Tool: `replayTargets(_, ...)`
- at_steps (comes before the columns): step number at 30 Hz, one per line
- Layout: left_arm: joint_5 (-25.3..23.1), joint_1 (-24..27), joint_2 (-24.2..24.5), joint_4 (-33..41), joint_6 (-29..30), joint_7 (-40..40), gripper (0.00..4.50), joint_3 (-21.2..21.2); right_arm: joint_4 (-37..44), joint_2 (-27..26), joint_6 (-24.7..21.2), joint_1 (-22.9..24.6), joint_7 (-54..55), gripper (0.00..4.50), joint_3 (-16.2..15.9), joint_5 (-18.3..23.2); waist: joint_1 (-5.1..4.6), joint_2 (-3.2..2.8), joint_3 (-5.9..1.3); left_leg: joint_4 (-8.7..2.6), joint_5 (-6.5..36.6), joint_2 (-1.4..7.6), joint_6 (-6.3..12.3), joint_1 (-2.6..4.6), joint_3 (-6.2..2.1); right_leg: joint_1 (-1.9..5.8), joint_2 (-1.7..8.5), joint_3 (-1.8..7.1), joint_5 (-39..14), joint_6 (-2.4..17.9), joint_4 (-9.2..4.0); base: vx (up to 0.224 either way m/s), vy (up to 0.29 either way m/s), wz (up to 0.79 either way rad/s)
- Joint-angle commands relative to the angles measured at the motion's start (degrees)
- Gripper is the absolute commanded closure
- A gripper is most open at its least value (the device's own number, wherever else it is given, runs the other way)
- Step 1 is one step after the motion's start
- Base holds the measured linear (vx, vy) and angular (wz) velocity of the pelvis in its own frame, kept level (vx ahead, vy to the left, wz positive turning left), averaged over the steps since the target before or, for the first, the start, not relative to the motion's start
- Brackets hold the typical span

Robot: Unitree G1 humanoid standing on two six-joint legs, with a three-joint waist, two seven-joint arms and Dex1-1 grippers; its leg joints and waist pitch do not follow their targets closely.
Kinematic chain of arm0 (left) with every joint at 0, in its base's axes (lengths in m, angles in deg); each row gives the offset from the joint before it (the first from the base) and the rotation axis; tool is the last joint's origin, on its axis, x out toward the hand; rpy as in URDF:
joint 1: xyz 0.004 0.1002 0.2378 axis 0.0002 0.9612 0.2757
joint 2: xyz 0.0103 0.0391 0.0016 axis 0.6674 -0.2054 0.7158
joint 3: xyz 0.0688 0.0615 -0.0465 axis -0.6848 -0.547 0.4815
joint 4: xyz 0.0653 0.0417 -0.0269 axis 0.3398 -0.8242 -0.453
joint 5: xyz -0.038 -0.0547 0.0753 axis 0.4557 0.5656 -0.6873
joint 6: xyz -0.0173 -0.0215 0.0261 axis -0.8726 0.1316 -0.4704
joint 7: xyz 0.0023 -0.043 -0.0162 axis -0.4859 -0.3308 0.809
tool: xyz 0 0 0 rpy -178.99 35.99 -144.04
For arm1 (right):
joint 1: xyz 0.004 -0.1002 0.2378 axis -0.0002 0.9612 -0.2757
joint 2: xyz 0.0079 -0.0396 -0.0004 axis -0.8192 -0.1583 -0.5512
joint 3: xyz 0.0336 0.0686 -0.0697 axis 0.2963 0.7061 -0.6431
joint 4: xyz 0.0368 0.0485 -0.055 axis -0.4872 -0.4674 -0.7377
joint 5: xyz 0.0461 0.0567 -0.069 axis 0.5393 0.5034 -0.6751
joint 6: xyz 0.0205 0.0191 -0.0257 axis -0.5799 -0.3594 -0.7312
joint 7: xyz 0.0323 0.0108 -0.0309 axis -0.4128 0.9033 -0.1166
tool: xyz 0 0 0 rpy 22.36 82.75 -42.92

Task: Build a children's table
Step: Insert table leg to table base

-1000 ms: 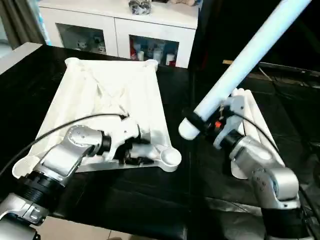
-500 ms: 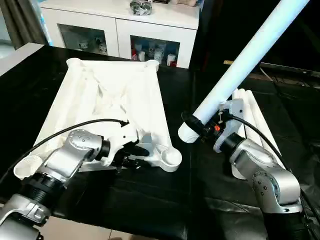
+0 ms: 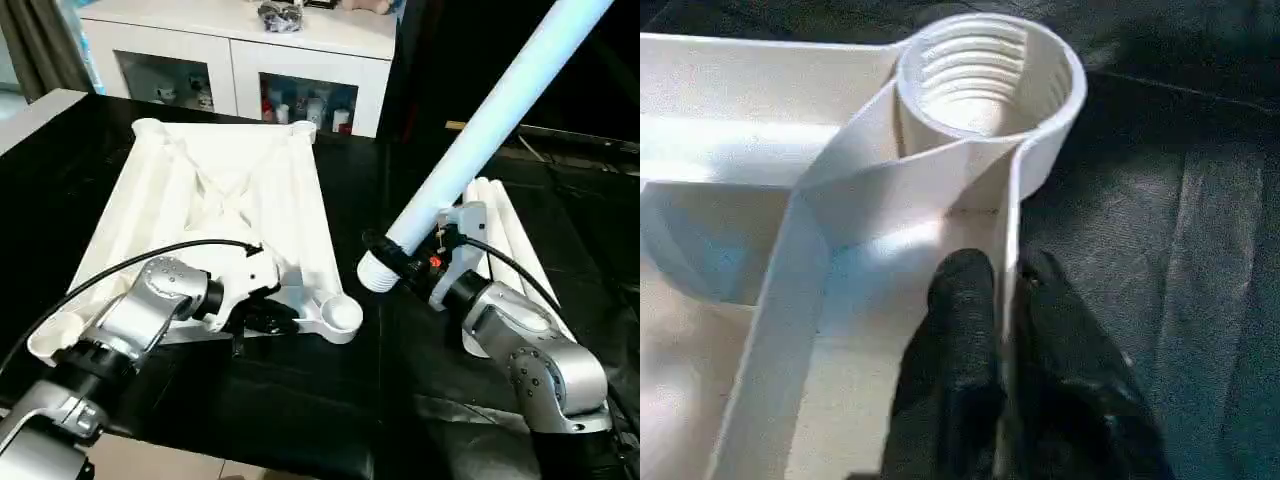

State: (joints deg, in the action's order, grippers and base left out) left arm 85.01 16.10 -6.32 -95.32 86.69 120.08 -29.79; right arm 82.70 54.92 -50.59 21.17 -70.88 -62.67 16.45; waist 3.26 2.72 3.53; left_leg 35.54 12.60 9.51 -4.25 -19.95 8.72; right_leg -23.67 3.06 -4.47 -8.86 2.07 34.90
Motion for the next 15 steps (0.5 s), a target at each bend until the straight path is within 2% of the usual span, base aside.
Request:
replayTargets(1,-3.17,-0.78,0.77,-1.88,-1.28,-0.23,4.48,-0.9,1.43,0.73,-0.7,0.13,-0.63,2.58,-0.81,0.05,-0.08,-1.22,-3.51,-5.08,11.52,3.0,-0.76,0.0,-1.02,3.16,5.34,3.32,-28.19,3.36,-5.88,0.0,0.0,0.0)
replayTargets(6,-3.28,-1.38,0.26,-3.14,-1.98,-0.28,4.5,-0.37,1.65,1.2,-1.94,-0.43,-2.32,2.58,-1.9,0.92,-0.24,-1.25,-3.48,-4.98,12.77,2.97,-0.71,0.15,-1.07,2.9,5.38,3.17,-30.81,2.83,-6.19,0.0,0.0,0.0)
replayTargets(8,-2.49,-1.76,-0.3,-3.69,-2.47,-0.09,4.5,0.33,1.46,1.69,-2.97,-1.04,-3.9,2.58,-3.27,1.29,-0.21,-1.27,-3.46,-4.98,13.09,2.95,-0.57,0.18,-1.11,2.92,5.41,3.1,-31.38,2.59,-6.29,0.0,0.0,0.0)
replayTargets(12,-2.47,-2.46,-1.0,-5.17,-3.38,0.3,4.5,0.91,-1.34,2.0,-2.08,-2.66,-5.22,2.58,-6.31,-1.27,-0.28,-1.15,-3.51,-4.96,12.94,2.93,-0.67,0.0,-1.17,2.94,5.52,2.98,-31.66,2.58,-6.36,0.0,0.0,0.0)
replayTargets(15,-2.94,-2.88,-1.28,-6.48,-4.14,0.53,4.5,1.21,-3.36,2.03,-1.39,-3.83,-6.49,2.58,-7.97,-2.19,-0.24,-1.22,-3.49,-4.9,13.16,3.03,-0.63,0.28,-1.09,2.73,5.6,2.98,-31.69,2.94,-6.48,0.0,0.0,0.0)
